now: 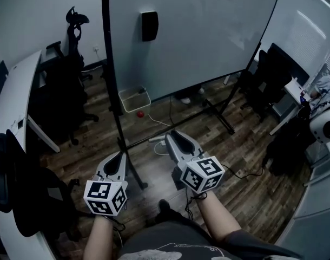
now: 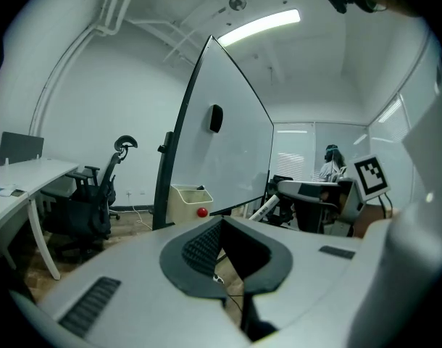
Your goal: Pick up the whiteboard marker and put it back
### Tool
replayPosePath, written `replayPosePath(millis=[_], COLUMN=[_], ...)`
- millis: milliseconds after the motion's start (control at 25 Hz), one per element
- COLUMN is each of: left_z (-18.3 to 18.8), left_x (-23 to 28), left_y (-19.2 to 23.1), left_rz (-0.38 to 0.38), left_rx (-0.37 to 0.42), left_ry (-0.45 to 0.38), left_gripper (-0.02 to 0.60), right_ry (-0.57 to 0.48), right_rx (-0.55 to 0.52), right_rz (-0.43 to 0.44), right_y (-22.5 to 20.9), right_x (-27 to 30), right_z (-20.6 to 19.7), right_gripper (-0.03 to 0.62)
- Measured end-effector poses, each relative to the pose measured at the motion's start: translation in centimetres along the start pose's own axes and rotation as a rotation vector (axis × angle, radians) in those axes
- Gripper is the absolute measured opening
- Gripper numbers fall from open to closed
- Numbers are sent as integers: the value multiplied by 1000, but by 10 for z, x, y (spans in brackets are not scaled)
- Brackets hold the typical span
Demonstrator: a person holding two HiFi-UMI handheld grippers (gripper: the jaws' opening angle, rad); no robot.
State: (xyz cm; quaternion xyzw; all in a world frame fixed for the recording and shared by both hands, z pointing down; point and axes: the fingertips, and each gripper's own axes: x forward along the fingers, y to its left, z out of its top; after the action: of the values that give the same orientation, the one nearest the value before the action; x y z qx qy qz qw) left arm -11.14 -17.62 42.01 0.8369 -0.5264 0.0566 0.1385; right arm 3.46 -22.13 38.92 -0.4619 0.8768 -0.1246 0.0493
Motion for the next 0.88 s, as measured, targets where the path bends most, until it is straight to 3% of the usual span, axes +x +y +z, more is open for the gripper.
replayPosePath(millis=[880], left_z=[42], left_x=[102], left_y=[39], left_rz=[140], left_rx=[-4], left_ry=[-31], left_gripper=[12], right_ry=[-26], right_rx=[39], right_rz=[163], right_y=[-68], right_x=[120], right_z=[45], right_gripper=[89])
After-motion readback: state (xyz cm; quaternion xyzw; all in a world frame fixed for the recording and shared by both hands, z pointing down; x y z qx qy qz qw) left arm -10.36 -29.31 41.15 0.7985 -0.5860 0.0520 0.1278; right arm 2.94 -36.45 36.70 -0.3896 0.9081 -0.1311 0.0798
